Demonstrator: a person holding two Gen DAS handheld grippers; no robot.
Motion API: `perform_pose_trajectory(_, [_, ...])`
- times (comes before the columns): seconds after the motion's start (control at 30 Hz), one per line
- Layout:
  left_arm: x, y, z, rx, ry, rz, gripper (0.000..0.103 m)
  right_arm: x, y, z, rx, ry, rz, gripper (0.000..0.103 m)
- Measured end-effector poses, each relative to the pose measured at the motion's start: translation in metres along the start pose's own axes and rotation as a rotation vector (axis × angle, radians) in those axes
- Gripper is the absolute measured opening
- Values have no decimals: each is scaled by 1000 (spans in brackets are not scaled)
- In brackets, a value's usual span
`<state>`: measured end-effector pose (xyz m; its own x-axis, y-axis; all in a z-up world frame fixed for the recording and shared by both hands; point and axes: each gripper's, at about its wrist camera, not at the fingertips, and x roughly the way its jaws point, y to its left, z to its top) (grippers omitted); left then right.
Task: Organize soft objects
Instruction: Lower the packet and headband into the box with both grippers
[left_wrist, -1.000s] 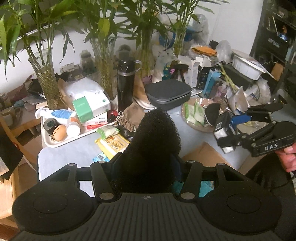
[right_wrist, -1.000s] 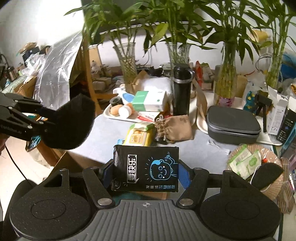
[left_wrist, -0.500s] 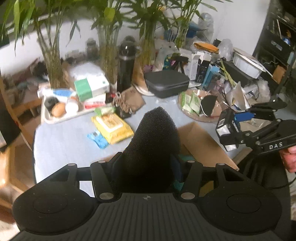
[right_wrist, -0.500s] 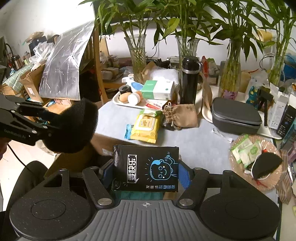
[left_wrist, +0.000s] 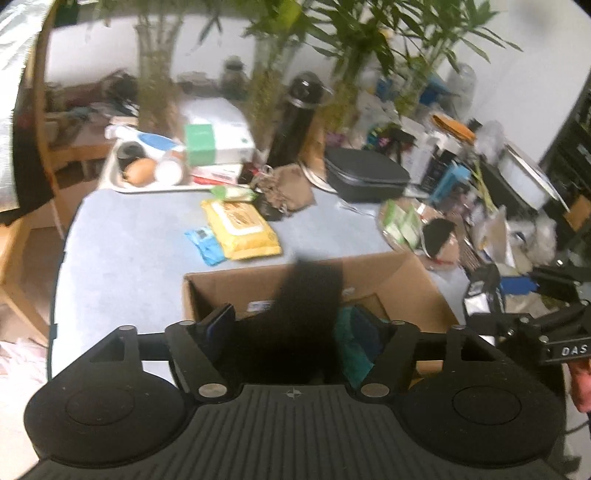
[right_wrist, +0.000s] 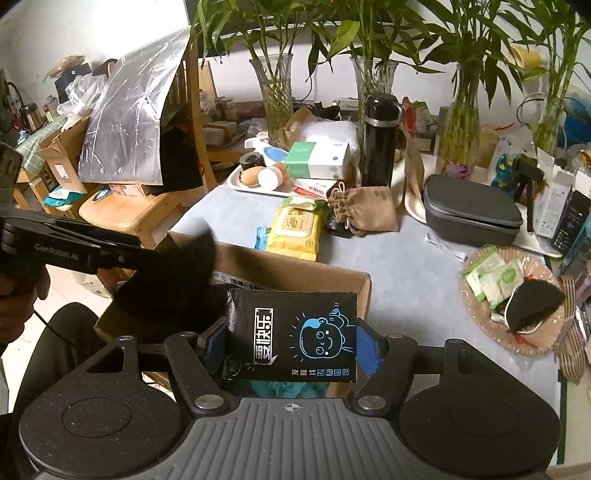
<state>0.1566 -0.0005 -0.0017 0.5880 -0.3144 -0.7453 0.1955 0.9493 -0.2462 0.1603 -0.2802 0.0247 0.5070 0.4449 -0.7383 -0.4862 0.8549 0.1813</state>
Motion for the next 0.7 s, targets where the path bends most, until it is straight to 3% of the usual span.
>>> perform_pose_trajectory(0.07, [-5, 1, -2, -6, -25, 11, 82, -1, 1, -1, -1, 0, 2, 71])
perform_pose_trajectory(0.4, [-33, 4, -20, 8, -105, 54, 82, 1, 6, 0, -4, 5, 7, 71])
perform_pose_trajectory(0.63, [-44, 15, -31, -10, -98, 54, 82, 15, 17, 15, -37, 12, 19, 72])
perform_pose_trajectory(0.7, [-46, 17, -34, -1, -102, 66, 82, 26, 21, 18, -56, 47, 19, 77])
